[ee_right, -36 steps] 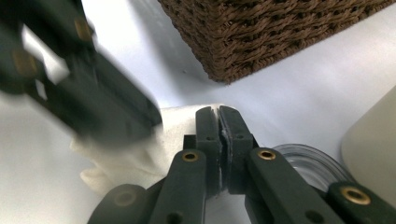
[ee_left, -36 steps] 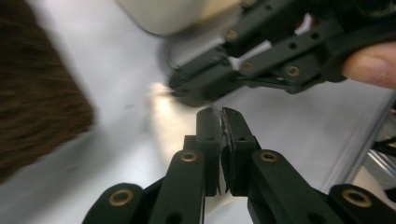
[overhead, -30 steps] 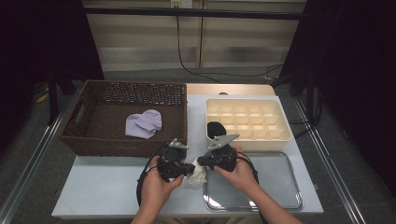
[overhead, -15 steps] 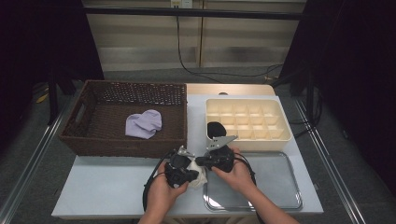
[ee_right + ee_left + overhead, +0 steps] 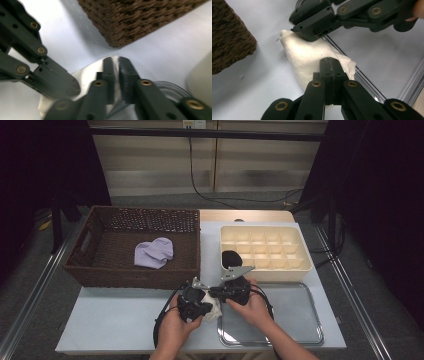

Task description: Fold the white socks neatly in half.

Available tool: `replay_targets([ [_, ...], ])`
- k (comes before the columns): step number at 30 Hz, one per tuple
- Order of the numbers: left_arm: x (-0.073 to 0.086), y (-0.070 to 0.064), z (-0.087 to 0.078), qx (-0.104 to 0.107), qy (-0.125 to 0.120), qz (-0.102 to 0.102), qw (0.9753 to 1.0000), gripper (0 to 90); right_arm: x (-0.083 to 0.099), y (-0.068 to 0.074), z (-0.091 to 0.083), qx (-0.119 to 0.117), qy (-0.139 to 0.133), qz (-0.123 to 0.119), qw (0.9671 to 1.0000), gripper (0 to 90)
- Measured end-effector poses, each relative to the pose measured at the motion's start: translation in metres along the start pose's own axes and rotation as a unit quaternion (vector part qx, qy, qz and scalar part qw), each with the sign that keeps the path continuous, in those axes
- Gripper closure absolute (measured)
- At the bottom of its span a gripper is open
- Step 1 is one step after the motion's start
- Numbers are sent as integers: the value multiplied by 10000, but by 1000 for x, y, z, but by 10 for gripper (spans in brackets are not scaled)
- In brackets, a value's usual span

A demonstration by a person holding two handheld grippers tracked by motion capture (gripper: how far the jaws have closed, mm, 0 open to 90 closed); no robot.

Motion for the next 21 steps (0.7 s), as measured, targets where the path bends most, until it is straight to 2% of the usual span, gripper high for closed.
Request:
replay_targets([
  [2,1,0,0,0,-36,-14,10000,900,0,1,-5,66,-34,55,10000,732],
  [7,1,-2,-1,-37,-64,-36,10000,900,2,1,-15,123,-111,105,9998,695],
  [9,0,-1,-2,-10,-53,-85,9999,900,3,1,-18,87,-165,223,9996,677],
  [12,0,-1,-3,0,-84,-125,9999,900,4,2,-21,76,-164,270,9995,652],
  [17,-1,-1,-3,14,-126,-111,9999,900,9,0,-15,32,-28,323,9995,651],
  [18,-1,0,-4,16,-130,-139,9998,900,10,0,-13,9,-26,381,9993,663],
  [21,-3,6,-10,45,-183,-215,9996,864,10,0,-11,-9,-34,333,9994,664],
])
Point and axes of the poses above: each handheld gripper's, and its own axes: z roughly forward along the jaws, x roughly out of its underside, y roughly to its left, the point moved 2 cm from there along z, roughly forward along the jaws, and after that the axes turned 2 degrees about -z, right-handed, at the moved point
